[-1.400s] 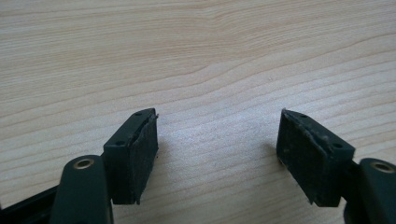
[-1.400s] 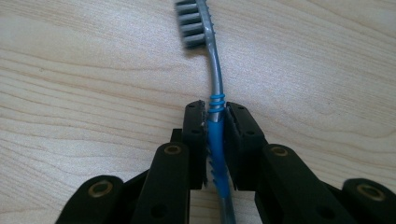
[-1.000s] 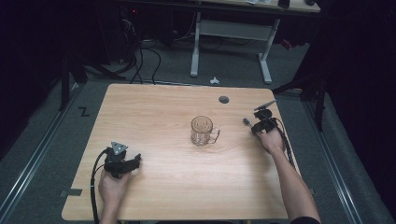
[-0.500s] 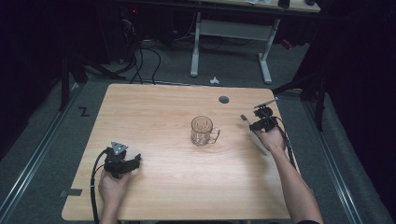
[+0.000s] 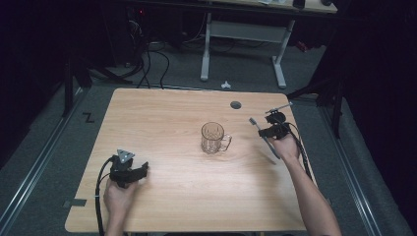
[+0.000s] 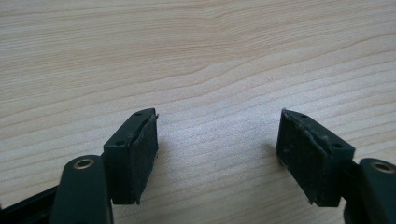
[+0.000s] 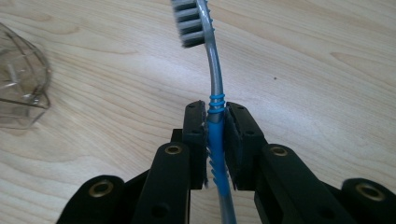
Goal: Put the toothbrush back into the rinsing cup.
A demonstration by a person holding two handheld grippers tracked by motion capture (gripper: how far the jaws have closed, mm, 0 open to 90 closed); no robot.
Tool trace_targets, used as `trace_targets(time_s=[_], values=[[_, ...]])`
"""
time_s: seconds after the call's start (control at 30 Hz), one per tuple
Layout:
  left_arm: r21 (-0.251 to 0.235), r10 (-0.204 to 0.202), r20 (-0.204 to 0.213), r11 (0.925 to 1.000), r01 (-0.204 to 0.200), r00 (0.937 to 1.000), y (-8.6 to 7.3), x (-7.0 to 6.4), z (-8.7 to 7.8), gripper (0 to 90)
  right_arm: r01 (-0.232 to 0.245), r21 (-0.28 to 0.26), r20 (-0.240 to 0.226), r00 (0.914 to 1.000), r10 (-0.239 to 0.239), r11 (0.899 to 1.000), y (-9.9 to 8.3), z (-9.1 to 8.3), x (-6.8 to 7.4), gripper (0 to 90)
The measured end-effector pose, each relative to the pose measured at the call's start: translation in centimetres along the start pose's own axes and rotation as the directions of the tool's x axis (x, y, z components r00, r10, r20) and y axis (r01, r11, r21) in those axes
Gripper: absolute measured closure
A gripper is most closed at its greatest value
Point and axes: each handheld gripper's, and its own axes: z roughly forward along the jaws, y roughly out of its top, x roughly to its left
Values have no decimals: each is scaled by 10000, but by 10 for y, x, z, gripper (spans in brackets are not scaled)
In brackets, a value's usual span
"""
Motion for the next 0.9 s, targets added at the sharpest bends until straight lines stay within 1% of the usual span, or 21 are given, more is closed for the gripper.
trace_targets(time_s=[0.27, 0.47, 0.8, 0.9], values=[[0, 1, 4, 10000, -1, 10000, 0, 0, 0, 298, 351, -394, -208, 9991, -359, 9986, 0, -12, 10, 793], [-1, -2, 5, 10000, 2, 10000, 0, 0, 0, 298, 446, -739, -494, 9976, -484, 9963, 0, -20, 16, 793], [-1, -1, 5, 10000, 1, 10000, 0, 0, 0, 298, 834, -1246, -825, 9921, -941, 9887, -1, -33, 30, 793], [1, -1, 3, 10000, 1, 10000, 0, 0, 0, 298, 865, -1413, -912, 9908, -1000, 9862, -2, -37, 33, 794]])
